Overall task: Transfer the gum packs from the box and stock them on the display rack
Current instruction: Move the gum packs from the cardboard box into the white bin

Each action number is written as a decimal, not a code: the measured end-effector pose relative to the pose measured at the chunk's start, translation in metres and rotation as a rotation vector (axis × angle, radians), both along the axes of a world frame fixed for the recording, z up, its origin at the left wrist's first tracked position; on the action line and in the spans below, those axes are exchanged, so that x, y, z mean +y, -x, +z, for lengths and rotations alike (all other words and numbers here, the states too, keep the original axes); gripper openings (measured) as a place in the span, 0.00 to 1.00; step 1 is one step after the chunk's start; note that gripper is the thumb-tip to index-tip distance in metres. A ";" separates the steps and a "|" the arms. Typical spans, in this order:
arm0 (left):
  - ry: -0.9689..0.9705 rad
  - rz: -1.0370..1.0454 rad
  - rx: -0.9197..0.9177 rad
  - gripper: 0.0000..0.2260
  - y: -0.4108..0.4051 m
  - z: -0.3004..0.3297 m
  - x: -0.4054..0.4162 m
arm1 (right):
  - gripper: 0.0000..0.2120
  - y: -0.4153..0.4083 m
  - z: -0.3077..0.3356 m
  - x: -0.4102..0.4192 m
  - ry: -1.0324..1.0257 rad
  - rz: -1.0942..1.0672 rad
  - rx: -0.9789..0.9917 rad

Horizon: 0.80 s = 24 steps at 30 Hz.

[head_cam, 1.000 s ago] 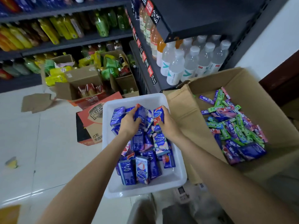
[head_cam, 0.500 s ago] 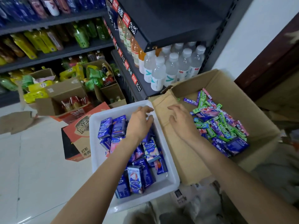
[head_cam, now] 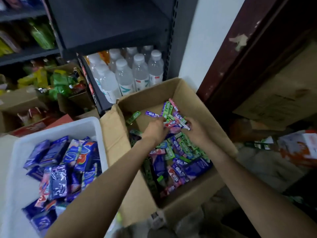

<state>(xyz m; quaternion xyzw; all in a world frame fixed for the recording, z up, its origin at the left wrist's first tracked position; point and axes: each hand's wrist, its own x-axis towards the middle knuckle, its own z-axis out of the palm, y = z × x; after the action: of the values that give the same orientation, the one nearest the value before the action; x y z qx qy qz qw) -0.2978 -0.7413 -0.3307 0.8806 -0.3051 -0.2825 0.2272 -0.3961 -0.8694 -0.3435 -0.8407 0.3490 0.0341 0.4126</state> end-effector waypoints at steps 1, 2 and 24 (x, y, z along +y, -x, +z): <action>-0.041 0.009 0.030 0.23 -0.001 -0.009 -0.009 | 0.22 -0.001 -0.008 -0.010 0.003 0.034 0.023; -0.073 0.017 0.059 0.27 -0.004 -0.019 -0.016 | 0.24 -0.002 -0.014 -0.018 0.002 0.071 0.039; -0.067 -0.100 0.106 0.38 -0.012 -0.063 -0.029 | 0.28 -0.022 -0.051 -0.034 0.067 0.157 0.124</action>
<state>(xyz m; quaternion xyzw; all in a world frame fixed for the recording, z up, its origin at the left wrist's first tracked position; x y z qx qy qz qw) -0.2859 -0.7699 -0.3937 0.8552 -0.3265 -0.3499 0.1990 -0.3737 -0.9035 -0.3945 -0.8751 0.3078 0.1067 0.3579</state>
